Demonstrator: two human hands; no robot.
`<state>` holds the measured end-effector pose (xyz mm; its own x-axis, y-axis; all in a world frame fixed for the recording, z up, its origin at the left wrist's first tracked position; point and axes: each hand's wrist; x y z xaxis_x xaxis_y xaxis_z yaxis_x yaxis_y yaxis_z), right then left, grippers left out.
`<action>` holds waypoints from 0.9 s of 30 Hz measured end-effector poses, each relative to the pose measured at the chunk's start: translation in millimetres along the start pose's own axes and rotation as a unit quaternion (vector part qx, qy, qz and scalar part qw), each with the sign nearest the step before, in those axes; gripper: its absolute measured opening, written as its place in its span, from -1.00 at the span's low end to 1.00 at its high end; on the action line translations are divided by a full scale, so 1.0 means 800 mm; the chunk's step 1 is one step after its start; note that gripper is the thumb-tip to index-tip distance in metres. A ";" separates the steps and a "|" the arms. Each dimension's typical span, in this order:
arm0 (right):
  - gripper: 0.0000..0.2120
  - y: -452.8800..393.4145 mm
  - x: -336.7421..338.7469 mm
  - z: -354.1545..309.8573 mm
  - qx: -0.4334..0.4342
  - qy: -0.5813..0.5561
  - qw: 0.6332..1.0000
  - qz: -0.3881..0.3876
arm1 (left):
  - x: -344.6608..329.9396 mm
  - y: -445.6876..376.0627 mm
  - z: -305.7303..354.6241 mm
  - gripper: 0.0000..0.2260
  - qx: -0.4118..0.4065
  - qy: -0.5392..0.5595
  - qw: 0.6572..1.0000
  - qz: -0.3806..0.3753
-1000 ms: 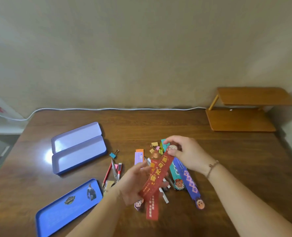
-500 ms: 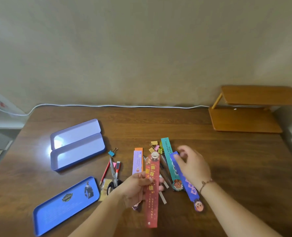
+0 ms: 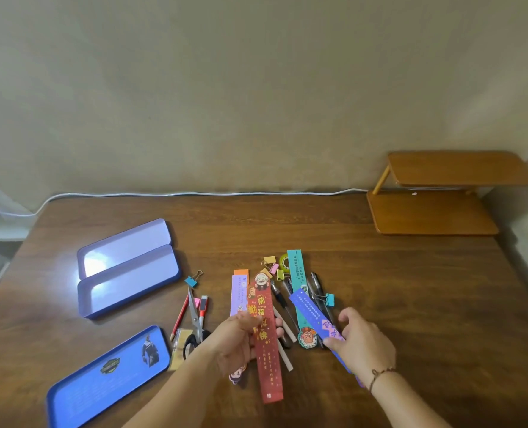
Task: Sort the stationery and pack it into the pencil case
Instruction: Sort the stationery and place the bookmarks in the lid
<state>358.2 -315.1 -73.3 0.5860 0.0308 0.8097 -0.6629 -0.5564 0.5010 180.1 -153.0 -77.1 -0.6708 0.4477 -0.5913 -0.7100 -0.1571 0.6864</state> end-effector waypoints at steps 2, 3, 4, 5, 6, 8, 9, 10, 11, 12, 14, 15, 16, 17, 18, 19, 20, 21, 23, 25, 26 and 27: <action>-0.64 0.005 -0.001 0.002 -0.007 -0.051 0.998 -0.021 | 0.001 -0.001 0.001 -0.70 0.013 -0.007 1.000 -0.003; -0.69 0.007 0.000 0.005 -0.005 -0.073 0.997 -0.022 | 0.002 -0.001 0.002 -0.68 0.020 -0.007 1.000 -0.003; -0.76 0.009 0.002 0.010 0.007 -0.089 0.996 -0.022 | 0.004 0.000 0.004 -0.66 0.023 -0.009 1.000 -0.004; -0.82 0.011 0.007 0.013 0.030 -0.098 0.994 -0.021 | 0.007 0.001 0.006 -0.63 0.025 -0.011 1.000 -0.008; -0.86 0.014 0.014 0.014 0.062 -0.093 0.994 -0.020 | 0.010 0.003 0.009 -0.61 0.025 -0.015 0.999 -0.014; -0.92 0.019 0.038 0.007 0.148 -0.010 0.988 -0.035 | 0.011 0.007 0.013 -0.56 0.031 -0.024 0.999 -0.035; -0.87 0.020 0.051 -0.003 0.202 0.059 0.977 -0.040 | 0.009 0.008 0.014 -0.54 0.038 -0.028 0.998 -0.049; -0.81 0.018 0.064 -0.017 0.261 0.125 0.956 -0.043 | 0.007 0.009 0.014 -0.53 0.043 -0.030 0.997 -0.065; -0.78 0.016 0.074 -0.033 0.321 0.174 0.930 -0.046 | 0.003 0.009 0.013 -0.50 0.048 -0.032 0.995 -0.081; -0.77 0.013 0.081 -0.051 0.378 0.212 0.900 -0.049 | -0.001 0.008 0.011 -0.47 0.049 -0.037 0.993 -0.099; -0.74 0.005 0.084 -0.084 0.472 0.273 0.837 -0.047 | -0.008 0.006 0.007 -0.39 0.042 -0.036 0.987 -0.151; -0.71 0.001 0.080 -0.097 0.503 0.296 0.811 -0.037 | -0.012 0.005 0.005 -0.39 0.040 -0.021 0.984 -0.175; -0.69 -0.003 0.073 -0.107 0.530 0.311 0.789 -0.011 | -0.015 0.005 0.004 -0.42 0.039 -0.002 0.982 -0.187; -0.68 -0.008 0.064 -0.114 0.554 0.313 0.771 0.027 | -0.017 0.005 0.003 -0.45 0.037 0.015 0.980 -0.195; -0.70 -0.010 0.056 -0.119 0.569 0.305 0.761 0.062 | -0.016 0.004 0.002 -0.46 0.031 0.027 0.978 -0.203; -0.71 -0.012 0.047 -0.123 0.576 0.294 0.758 0.090 | -0.015 0.005 0.002 -0.46 0.019 0.035 0.977 -0.209; -0.69 -0.012 0.040 -0.125 0.568 0.284 0.764 0.113 | -0.011 0.006 0.003 -0.45 0.005 0.043 0.977 -0.207; -0.66 -0.013 0.033 -0.124 0.549 0.266 0.782 0.130 | -0.006 0.007 0.005 -0.45 -0.005 0.049 0.979 -0.198; -0.68 -0.013 0.025 -0.115 0.501 0.158 0.837 0.153 | 0.003 0.012 0.007 -0.50 -0.014 0.046 0.987 -0.156; -0.83 -0.009 0.023 -0.098 0.393 0.022 0.902 0.174 | 0.009 0.018 0.009 -0.60 -0.025 0.021 0.994 -0.101; -0.89 -0.006 0.025 -0.087 0.304 -0.011 0.938 0.163 | 0.013 0.020 0.007 -0.65 -0.034 0.014 0.996 -0.079; -0.89 -0.003 0.023 -0.075 0.211 -0.019 0.969 0.131 | 0.017 0.021 0.007 -0.68 -0.046 0.015 0.997 -0.064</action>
<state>343.2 -263.5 -41.3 0.4462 -0.1833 0.8759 -0.5462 -0.8311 0.1044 159.9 -144.7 -71.1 -0.5780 0.4428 -0.6855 -0.8064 -0.1813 0.5629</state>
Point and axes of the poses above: each hand's wrist, its own y-axis away from the middle knuckle, its own x-axis out of the back of the hand, z = x × y, and after that the axes turned 5 degrees about -z, right-handed
